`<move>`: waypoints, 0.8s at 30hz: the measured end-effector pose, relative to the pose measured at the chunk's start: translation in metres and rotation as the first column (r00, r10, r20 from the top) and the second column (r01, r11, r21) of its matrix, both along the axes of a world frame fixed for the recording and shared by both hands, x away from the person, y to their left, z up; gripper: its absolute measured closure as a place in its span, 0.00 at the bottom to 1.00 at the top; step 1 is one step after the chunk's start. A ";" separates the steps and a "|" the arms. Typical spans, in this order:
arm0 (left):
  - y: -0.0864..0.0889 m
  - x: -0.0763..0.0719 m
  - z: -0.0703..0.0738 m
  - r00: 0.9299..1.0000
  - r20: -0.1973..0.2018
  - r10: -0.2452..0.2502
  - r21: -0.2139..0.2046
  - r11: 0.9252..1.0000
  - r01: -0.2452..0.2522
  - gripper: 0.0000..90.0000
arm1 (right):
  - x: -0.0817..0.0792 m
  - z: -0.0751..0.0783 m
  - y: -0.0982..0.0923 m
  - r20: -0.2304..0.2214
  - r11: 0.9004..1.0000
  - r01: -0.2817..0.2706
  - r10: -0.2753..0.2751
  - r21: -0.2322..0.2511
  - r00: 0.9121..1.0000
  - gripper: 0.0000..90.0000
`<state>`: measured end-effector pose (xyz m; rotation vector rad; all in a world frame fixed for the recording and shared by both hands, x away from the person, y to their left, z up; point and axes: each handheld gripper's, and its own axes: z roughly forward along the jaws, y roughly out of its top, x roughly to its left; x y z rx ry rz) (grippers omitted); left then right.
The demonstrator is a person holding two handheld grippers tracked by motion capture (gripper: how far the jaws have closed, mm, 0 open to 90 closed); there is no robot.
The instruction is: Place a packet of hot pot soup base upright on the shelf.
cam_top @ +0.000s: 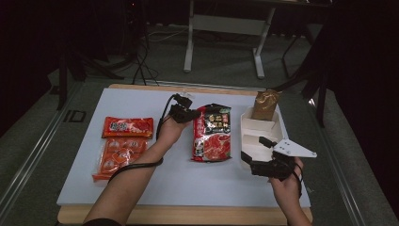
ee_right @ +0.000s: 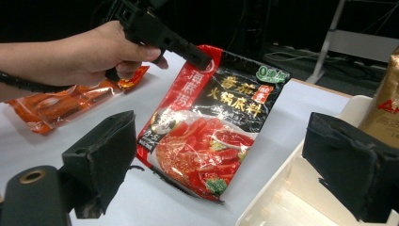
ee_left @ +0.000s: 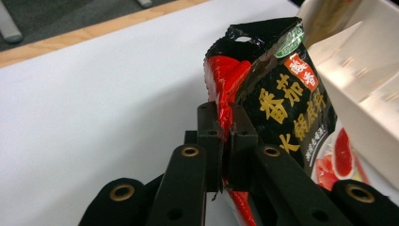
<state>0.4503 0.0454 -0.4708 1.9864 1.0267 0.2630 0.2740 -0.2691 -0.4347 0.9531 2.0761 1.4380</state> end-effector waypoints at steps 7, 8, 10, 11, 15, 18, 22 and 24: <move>-0.001 -0.012 0.011 0.999 0.036 -0.012 -0.022 1.000 0.013 0.97 | 0.001 0.000 -0.002 0.035 1.000 -0.004 0.005 -0.027 0.999 0.15; -0.001 -0.012 0.011 0.999 0.036 -0.012 -0.022 1.000 0.013 0.97 | 0.001 0.001 -0.002 0.041 0.999 -0.010 0.012 -0.031 0.999 0.15; -0.002 -0.020 0.017 0.998 0.054 -0.025 -0.038 0.999 0.027 0.97 | 0.001 0.002 -0.001 0.049 0.999 -0.014 0.016 -0.038 0.999 0.15; -0.002 -0.022 0.019 0.998 0.058 -0.028 -0.042 0.999 0.031 0.97 | 0.001 0.002 -0.001 0.045 0.999 -0.015 0.017 -0.040 0.999 0.14; -0.003 -0.031 0.026 0.996 0.077 -0.044 -0.057 0.997 0.049 0.97 | 0.000 0.003 0.001 0.022 0.999 -0.011 0.012 -0.044 1.000 0.12; -0.003 -0.037 0.031 0.994 0.094 -0.058 -0.055 0.996 0.063 0.97 | 0.000 0.003 0.001 0.005 0.999 -0.007 0.007 -0.044 1.000 0.11; -0.002 -0.045 0.036 0.992 0.114 -0.061 -0.070 0.995 0.069 0.97 | -0.001 0.006 0.002 0.006 0.999 -0.006 0.006 -0.041 1.000 0.11; -0.001 -0.049 0.040 0.990 0.126 -0.068 -0.065 0.995 0.076 0.97 | -0.001 0.006 0.002 0.012 0.999 0.002 -0.001 -0.052 1.000 0.11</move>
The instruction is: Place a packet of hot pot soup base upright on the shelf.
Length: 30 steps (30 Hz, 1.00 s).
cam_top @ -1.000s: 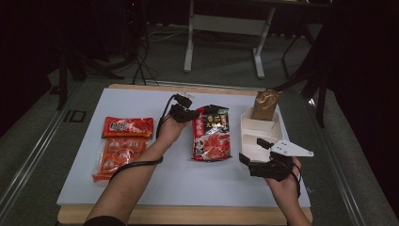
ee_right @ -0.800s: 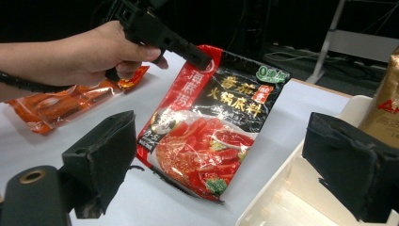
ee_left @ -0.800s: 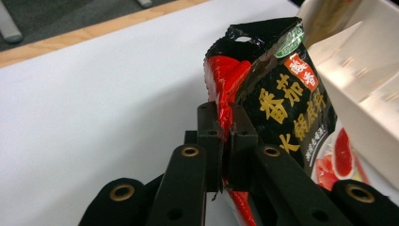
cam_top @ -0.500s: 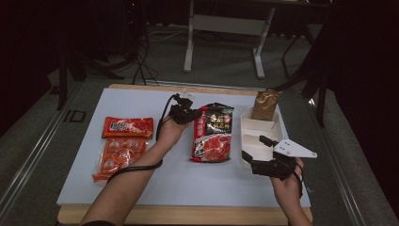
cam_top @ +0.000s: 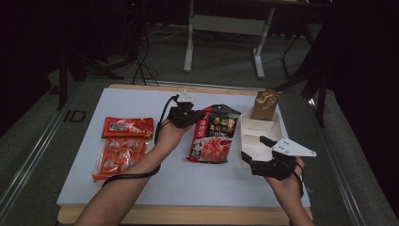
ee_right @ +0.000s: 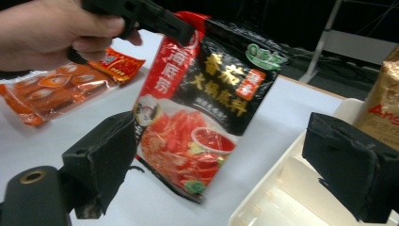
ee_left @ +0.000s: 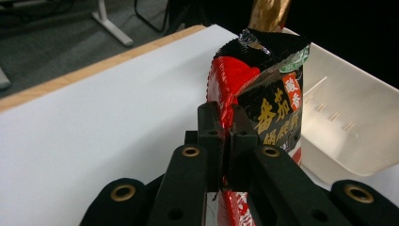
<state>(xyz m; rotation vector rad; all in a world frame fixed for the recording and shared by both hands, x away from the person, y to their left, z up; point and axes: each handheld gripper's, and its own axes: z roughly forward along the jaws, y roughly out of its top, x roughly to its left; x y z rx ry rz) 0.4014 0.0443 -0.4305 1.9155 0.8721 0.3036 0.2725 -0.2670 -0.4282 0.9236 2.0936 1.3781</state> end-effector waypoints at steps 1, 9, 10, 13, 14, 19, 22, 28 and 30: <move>0.002 -0.002 0.002 1.000 0.001 -0.009 -0.005 1.000 0.009 0.97 | 0.000 0.000 0.000 -0.003 1.000 -0.002 0.002 0.007 1.000 0.11; 0.021 -0.013 0.015 0.999 0.033 -0.029 -0.038 0.999 0.030 0.97 | -0.001 0.004 -0.002 -0.014 1.000 0.001 -0.001 0.008 1.000 0.14; 0.024 -0.014 0.016 0.999 0.037 -0.035 -0.047 0.998 0.036 0.97 | 0.000 0.005 -0.002 -0.015 1.000 -0.001 0.001 0.012 1.000 0.15; 0.031 -0.020 0.021 0.997 0.045 -0.058 -0.075 0.995 0.061 0.97 | 0.000 0.009 -0.001 -0.014 1.000 0.000 0.000 0.005 1.000 0.15; 0.033 -0.022 0.023 0.997 0.053 -0.062 -0.079 0.995 0.066 0.97 | 0.001 0.010 -0.001 -0.011 1.000 -0.003 0.003 0.009 1.000 0.15; 0.038 -0.033 0.030 0.994 0.065 -0.087 -0.114 0.989 0.094 0.97 | 0.004 0.019 0.007 -0.011 0.999 -0.030 0.030 0.012 0.999 0.15; 0.038 -0.040 0.032 0.992 0.072 -0.105 -0.126 0.986 0.114 0.97 | 0.008 0.024 0.014 -0.018 0.998 -0.052 0.053 0.019 0.998 0.15; 0.036 -0.054 0.035 0.987 0.092 -0.130 -0.173 0.974 0.144 0.97 | 0.022 0.034 0.025 -0.035 0.995 -0.083 0.085 0.054 0.996 0.16; 0.035 -0.057 0.037 0.986 0.094 -0.136 -0.188 0.970 0.152 0.97 | 0.026 0.036 0.027 -0.044 0.993 -0.095 0.099 0.072 0.994 0.18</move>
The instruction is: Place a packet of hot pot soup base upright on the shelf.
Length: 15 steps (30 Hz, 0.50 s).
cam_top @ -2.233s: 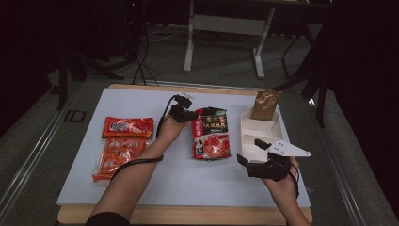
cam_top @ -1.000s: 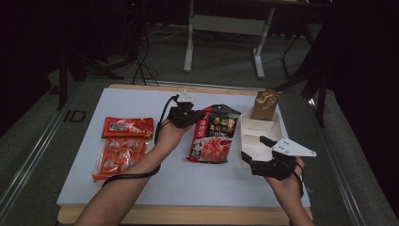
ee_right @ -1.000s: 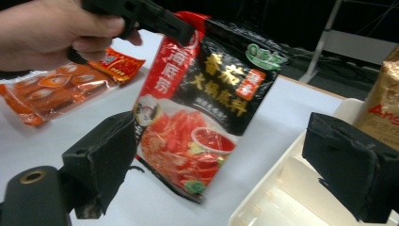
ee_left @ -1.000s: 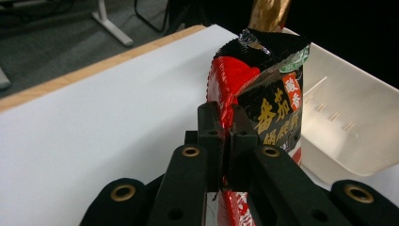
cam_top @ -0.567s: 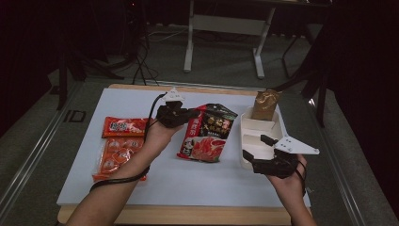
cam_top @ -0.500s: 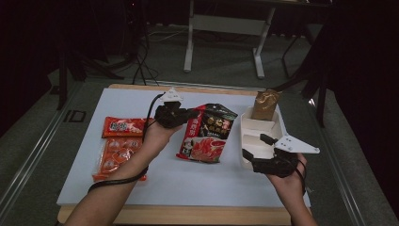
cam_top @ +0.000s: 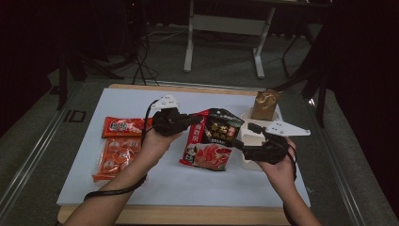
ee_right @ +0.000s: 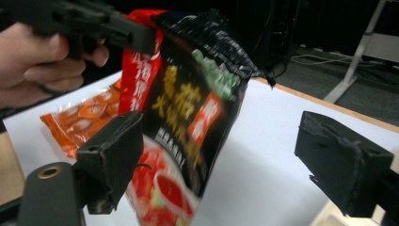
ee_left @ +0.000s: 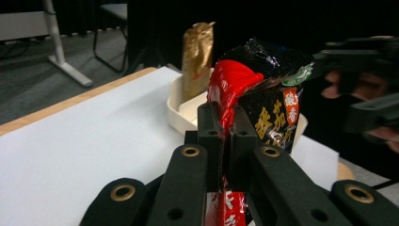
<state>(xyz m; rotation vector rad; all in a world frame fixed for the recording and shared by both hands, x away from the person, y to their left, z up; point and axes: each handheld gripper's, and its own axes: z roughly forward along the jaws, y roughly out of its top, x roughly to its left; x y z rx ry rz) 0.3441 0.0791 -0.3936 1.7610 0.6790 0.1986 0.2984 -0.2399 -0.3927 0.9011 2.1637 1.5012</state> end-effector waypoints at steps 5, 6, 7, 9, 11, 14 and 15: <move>0.000 -0.007 0.005 1.000 0.005 -0.017 -0.033 0.999 0.017 0.97 | 0.004 0.002 0.006 -0.012 1.000 -0.022 0.022 0.001 1.000 0.29; 0.000 -0.009 0.006 1.000 0.010 -0.014 -0.039 0.999 0.014 0.97 | 0.004 0.002 0.006 -0.019 1.000 -0.023 0.023 0.003 1.000 0.31; 0.000 -0.010 0.006 1.000 0.007 -0.017 -0.048 0.999 0.017 0.97 | 0.005 0.002 0.006 -0.023 1.000 -0.020 0.020 0.004 1.000 0.36; 0.000 -0.011 0.007 1.000 0.014 -0.018 -0.057 0.998 0.018 0.97 | 0.006 0.002 0.006 -0.035 0.999 -0.031 0.031 0.012 0.999 0.41; -0.001 -0.012 0.008 1.000 0.012 -0.022 -0.068 0.997 0.022 0.97 | 0.006 0.002 0.007 -0.045 0.999 -0.047 0.048 0.009 0.998 0.46; -0.003 -0.012 0.007 1.000 0.012 -0.027 -0.070 0.997 0.028 0.97 | 0.007 0.003 0.009 -0.054 0.997 -0.072 0.072 0.014 0.996 0.58; -0.004 -0.012 0.007 0.999 0.011 -0.032 -0.075 0.997 0.033 0.97 | 0.007 0.003 0.009 -0.048 0.997 -0.071 0.072 0.018 0.996 0.62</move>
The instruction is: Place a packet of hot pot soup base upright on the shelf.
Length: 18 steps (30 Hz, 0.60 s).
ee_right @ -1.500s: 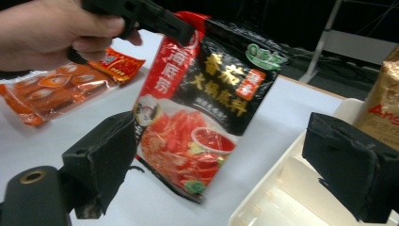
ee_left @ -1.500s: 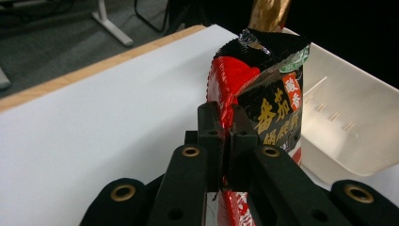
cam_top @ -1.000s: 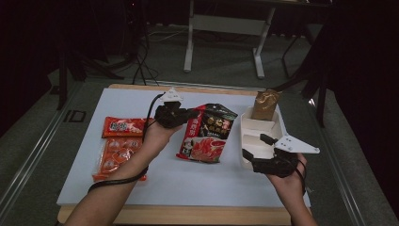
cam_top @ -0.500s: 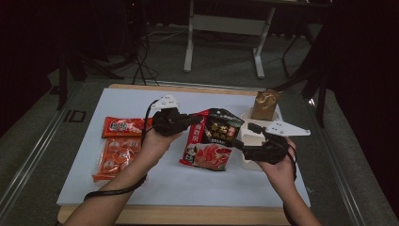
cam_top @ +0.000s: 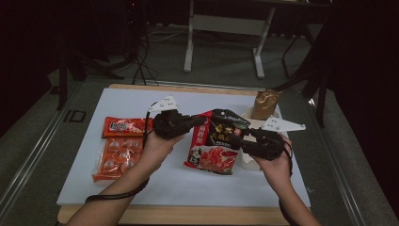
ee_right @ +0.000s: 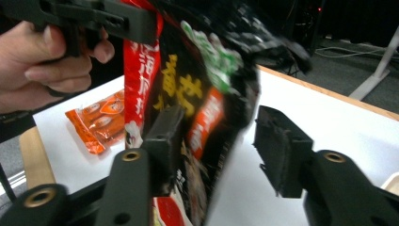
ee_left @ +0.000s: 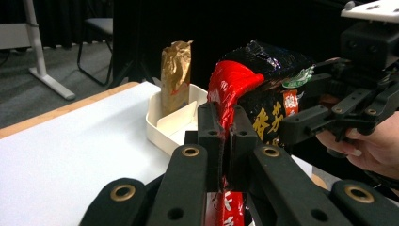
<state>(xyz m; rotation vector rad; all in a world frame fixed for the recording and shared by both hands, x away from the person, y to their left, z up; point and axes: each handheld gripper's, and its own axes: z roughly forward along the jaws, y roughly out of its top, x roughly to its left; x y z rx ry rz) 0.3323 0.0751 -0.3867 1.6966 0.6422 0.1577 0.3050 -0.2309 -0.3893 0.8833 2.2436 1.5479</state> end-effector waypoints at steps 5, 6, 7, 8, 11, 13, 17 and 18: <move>-0.001 0.001 -0.002 1.000 -0.009 -0.009 -0.012 1.000 0.009 0.97 | 0.001 0.004 -0.001 -0.003 1.000 -0.019 0.019 0.000 1.000 0.76; -0.001 0.002 -0.003 1.000 -0.007 -0.012 -0.013 1.000 0.011 0.97 | 0.002 0.004 -0.002 -0.016 1.000 -0.028 0.028 0.014 0.999 0.78; -0.001 0.002 -0.003 1.000 -0.004 -0.012 -0.013 1.000 0.012 0.97 | 0.003 0.005 -0.004 -0.028 0.999 -0.034 0.035 0.026 0.999 0.81; -0.001 0.002 -0.003 1.000 -0.002 -0.017 -0.012 1.000 0.017 0.97 | 0.003 0.005 -0.004 -0.031 0.999 -0.043 0.044 0.027 0.999 0.82; -0.002 0.005 -0.003 0.999 -0.013 -0.031 -0.005 1.000 0.031 0.96 | 0.004 0.007 -0.006 -0.038 0.999 -0.042 0.043 0.029 0.998 0.83; -0.003 0.005 -0.003 0.999 -0.012 -0.043 0.007 0.999 0.043 0.95 | 0.003 0.008 -0.007 -0.038 0.999 -0.033 0.034 0.028 0.999 0.85; -0.004 0.005 -0.005 0.999 -0.019 -0.050 0.017 0.999 0.050 0.92 | 0.003 0.011 -0.009 -0.026 1.000 -0.018 0.018 0.013 0.999 0.86; -0.004 0.005 -0.005 0.998 -0.018 -0.054 0.016 0.998 0.055 0.91 | 0.003 0.012 -0.010 -0.025 1.000 -0.017 0.017 0.013 1.000 0.86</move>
